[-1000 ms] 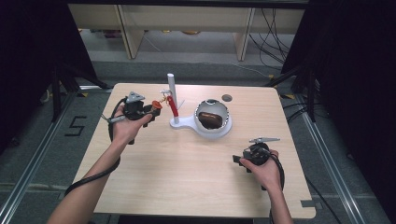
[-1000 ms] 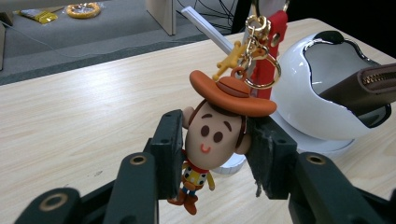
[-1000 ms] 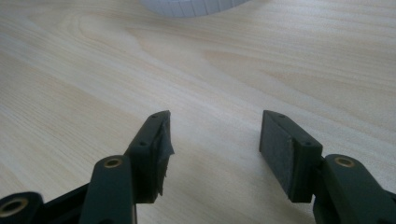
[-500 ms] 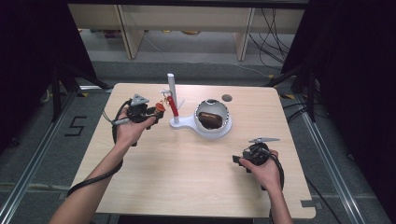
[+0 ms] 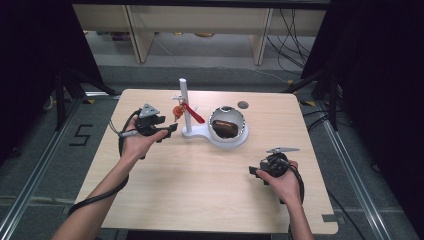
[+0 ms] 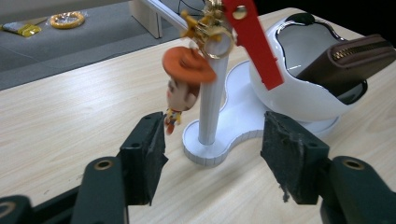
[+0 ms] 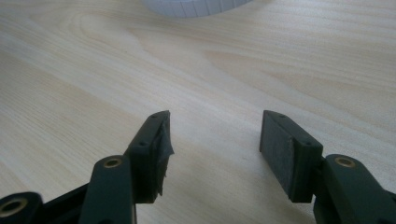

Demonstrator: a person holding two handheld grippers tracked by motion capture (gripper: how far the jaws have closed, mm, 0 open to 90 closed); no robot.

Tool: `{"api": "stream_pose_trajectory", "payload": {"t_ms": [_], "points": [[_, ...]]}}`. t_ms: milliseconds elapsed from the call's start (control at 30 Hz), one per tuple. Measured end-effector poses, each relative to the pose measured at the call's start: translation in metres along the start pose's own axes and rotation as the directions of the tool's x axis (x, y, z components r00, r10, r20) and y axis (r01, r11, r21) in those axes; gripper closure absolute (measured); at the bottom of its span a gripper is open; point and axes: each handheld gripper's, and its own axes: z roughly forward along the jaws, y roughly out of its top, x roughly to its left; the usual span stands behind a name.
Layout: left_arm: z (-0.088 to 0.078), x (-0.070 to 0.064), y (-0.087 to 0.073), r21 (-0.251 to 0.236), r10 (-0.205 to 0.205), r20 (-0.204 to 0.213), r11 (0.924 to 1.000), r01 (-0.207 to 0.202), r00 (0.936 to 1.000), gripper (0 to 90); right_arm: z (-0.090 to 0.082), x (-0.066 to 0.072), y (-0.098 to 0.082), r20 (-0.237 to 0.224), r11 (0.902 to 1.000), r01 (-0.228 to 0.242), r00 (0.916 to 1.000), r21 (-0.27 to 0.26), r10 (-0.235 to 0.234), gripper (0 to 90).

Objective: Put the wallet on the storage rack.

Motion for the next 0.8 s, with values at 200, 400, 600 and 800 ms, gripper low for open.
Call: {"api": "stream_pose_trajectory", "payload": {"t_ms": [200, 400, 600, 800], "points": [[-0.014, 0.001, -0.009, -0.024, 0.009, -0.006, 0.9997, -0.009, 0.9999, 31.9, -0.003, -0.002, 0.001, -0.029, 0.9997, 0.004, 0.9996, 0.025, -0.003, 44.3], [-0.032, 0.005, -0.024, -0.038, 0.015, -0.02, 0.9991, -0.016, 0.9997, 30.4, -0.005, -0.001, 0.001, 0.013, 1.0, 0.004, 0.9999, -0.008, -0.004, 44.3], [-0.048, 0.008, -0.05, -0.047, 0.011, -0.039, 0.9988, -0.013, 0.9992, 30.4, -0.006, -0.001, 0.0, 0.004, 0.9996, -0.022, 0.9997, -0.016, 0.022, 44.3], [-0.06, 0.013, -0.085, -0.037, -0.025, -0.06, 0.9991, 0.023, 0.9979, 30.7, -0.006, -0.004, 0.0, 0.011, 0.9992, 0.02, 0.9997, -0.035, -0.02, 44.2]]}}
